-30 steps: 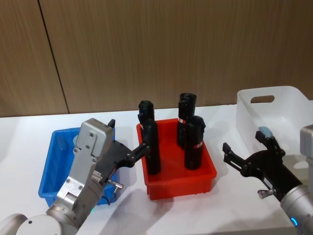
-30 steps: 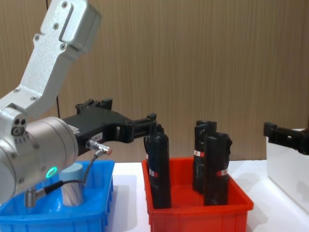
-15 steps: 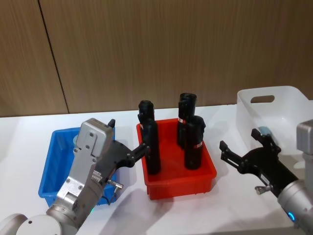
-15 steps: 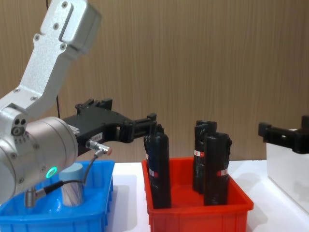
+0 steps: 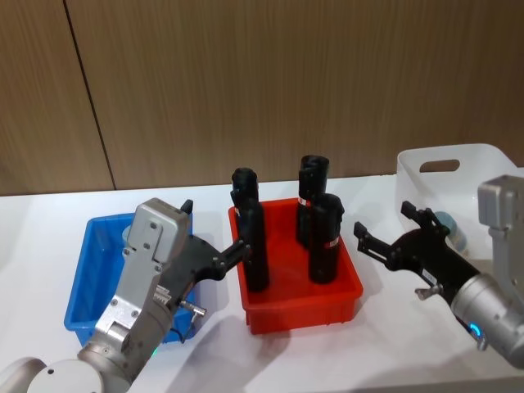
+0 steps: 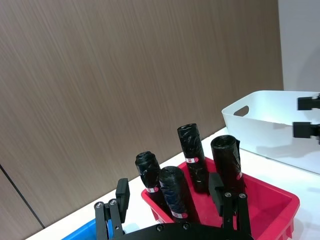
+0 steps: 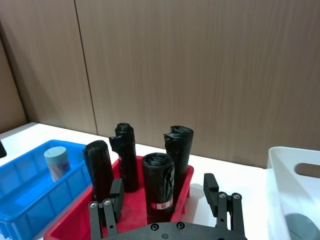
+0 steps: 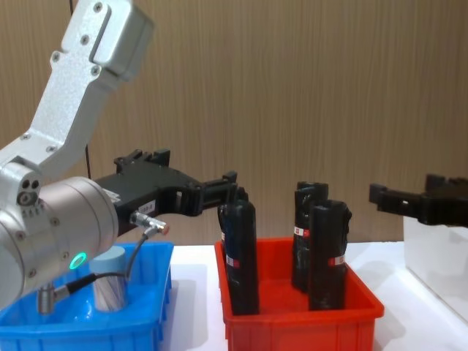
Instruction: Pick the cotton swabs from the blue box and place them into the white box.
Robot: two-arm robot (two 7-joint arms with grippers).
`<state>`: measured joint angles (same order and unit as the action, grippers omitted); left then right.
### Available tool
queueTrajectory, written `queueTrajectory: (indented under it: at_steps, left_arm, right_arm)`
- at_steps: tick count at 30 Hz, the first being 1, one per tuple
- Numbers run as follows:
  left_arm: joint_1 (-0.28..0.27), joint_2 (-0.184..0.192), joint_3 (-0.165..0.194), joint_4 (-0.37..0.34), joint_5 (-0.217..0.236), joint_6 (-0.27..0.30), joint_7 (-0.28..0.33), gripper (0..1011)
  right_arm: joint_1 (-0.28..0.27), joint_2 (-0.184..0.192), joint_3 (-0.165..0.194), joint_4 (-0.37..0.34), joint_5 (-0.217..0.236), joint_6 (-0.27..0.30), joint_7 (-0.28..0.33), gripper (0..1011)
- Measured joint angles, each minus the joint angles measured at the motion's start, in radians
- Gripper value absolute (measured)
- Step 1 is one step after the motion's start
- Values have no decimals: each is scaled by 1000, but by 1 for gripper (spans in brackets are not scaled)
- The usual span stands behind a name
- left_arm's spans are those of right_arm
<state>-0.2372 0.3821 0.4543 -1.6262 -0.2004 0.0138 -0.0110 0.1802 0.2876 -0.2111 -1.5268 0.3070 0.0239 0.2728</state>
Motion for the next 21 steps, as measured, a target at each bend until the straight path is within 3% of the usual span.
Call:
queueTrajectory:
  at_steps: [21]
  left_arm:
    - [0,0,0,0,0,0,0,1000]
  right_arm:
    - [239,-54,5,351,14,-78,265,1001]
